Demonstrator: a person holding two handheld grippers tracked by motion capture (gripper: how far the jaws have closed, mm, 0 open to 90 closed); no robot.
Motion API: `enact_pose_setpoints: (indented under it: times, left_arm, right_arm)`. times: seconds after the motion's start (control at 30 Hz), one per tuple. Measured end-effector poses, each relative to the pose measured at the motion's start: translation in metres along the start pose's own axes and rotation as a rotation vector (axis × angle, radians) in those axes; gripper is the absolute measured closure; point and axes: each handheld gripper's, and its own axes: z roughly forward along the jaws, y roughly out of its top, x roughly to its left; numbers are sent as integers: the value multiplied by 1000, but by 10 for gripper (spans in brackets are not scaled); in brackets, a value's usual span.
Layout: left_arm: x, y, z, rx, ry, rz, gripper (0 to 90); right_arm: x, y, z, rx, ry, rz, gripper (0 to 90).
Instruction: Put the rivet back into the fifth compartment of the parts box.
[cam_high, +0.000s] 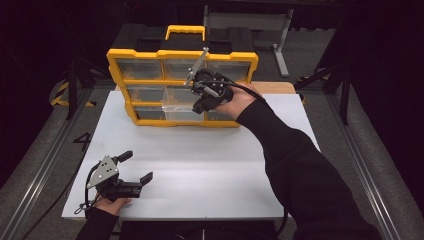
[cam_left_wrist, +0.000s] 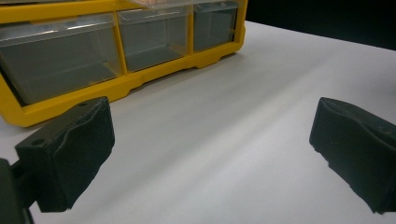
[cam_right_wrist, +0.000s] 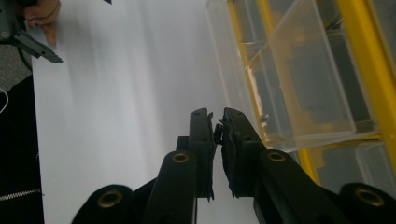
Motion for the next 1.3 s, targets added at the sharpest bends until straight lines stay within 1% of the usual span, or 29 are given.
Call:
enact_pose_setpoints:
  times: [0.07, 0.2, 0.47, 0.57, 0.6, 0.7, 0.8, 0.97, 1.23, 1.3]
  left_arm:
    - [0, 0, 0, 0, 0, 0, 10]
    - [0, 0, 0, 1, -1, 0, 10]
    - [0, 0, 1, 1, -1, -1, 10]
    - [0, 0, 1, 1, 0, 1, 10]
    - [0, 0, 0, 1, 0, 1, 10]
    - [0, 0, 0, 1, 1, 0, 10]
    - [0, 0, 0, 1, -1, -1, 10]
    - [0, 0, -1, 2, -2, 1, 10]
    - [-1, -1, -5, -3, 9, -1, 10]
    - [-1, -1, -4, -4, 10, -2, 10]
  right_arm:
    - [-2, 2, -1, 0, -5, 4, 823]
    - [-12, 8, -3, 3, -22, 14, 823]
    - [-30, 19, 1, 3, -39, 36, 823]
    - [-38, 25, 8, 4, -42, 52, 823]
    - [-40, 26, 10, 6, -41, 49, 823]
    - [-43, 28, 14, 10, -40, 55, 823]
    - [-48, 29, 22, 18, -36, 67, 823]
    - [-53, 29, 35, 33, -25, 70, 823]
    - [-55, 26, 56, 58, -2, 78, 823]
    - [-55, 25, 60, 62, 0, 73, 823]
